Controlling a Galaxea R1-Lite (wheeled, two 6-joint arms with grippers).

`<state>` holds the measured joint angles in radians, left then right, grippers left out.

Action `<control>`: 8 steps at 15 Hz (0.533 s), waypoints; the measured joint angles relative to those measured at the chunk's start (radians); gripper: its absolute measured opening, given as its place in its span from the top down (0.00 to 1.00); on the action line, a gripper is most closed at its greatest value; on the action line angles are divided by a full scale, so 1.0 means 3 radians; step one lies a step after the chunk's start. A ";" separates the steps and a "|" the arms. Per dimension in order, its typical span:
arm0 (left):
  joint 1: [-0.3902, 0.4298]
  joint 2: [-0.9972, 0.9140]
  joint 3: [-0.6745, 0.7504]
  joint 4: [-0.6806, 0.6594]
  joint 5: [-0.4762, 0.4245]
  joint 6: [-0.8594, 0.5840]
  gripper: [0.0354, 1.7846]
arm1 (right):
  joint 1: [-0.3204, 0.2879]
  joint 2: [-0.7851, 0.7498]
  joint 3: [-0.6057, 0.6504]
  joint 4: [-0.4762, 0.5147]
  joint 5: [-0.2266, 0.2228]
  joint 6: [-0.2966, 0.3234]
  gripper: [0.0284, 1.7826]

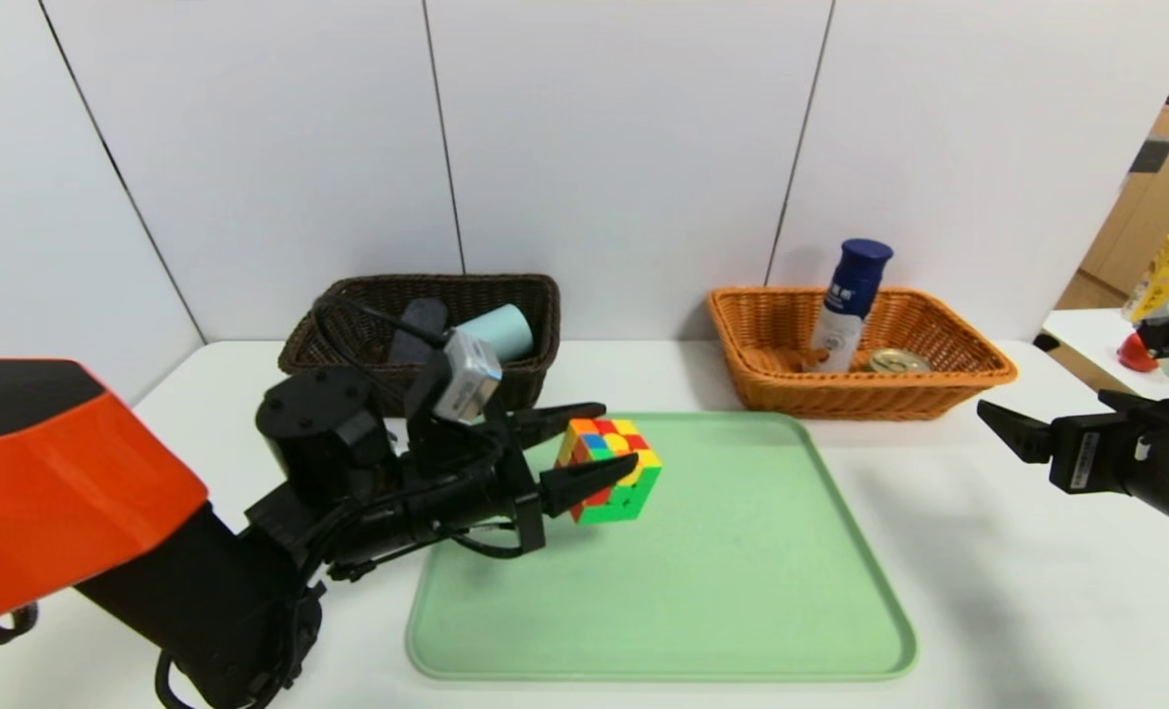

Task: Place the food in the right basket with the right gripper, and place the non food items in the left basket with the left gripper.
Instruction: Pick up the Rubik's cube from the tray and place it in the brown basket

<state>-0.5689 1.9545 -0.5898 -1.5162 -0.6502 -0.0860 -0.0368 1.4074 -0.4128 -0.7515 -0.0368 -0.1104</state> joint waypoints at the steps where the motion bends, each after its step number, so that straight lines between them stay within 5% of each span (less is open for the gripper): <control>1: 0.0041 -0.0165 -0.0062 0.0096 0.0016 -0.0119 0.50 | 0.0000 0.0002 0.0000 0.0000 0.0001 -0.0001 0.05; 5: 0.0465 -0.0697 -0.0538 0.0930 0.0041 -0.0229 0.73 | -0.0001 0.0007 -0.0004 -0.0001 0.0000 -0.0002 0.05; 6: 0.0616 -0.0792 -0.0718 0.1202 0.0038 -0.0230 0.97 | 0.0000 0.0007 -0.0004 0.0000 0.0000 -0.0002 0.05; 8: 0.0880 -0.0913 -0.1010 0.1667 0.0030 -0.0239 1.00 | 0.0000 0.0007 0.0000 0.0000 -0.0004 -0.0001 0.05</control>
<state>-0.3049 1.6804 -0.8928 -1.0160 -0.6411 -0.1577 -0.0368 1.4096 -0.4128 -0.7515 -0.0379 -0.1106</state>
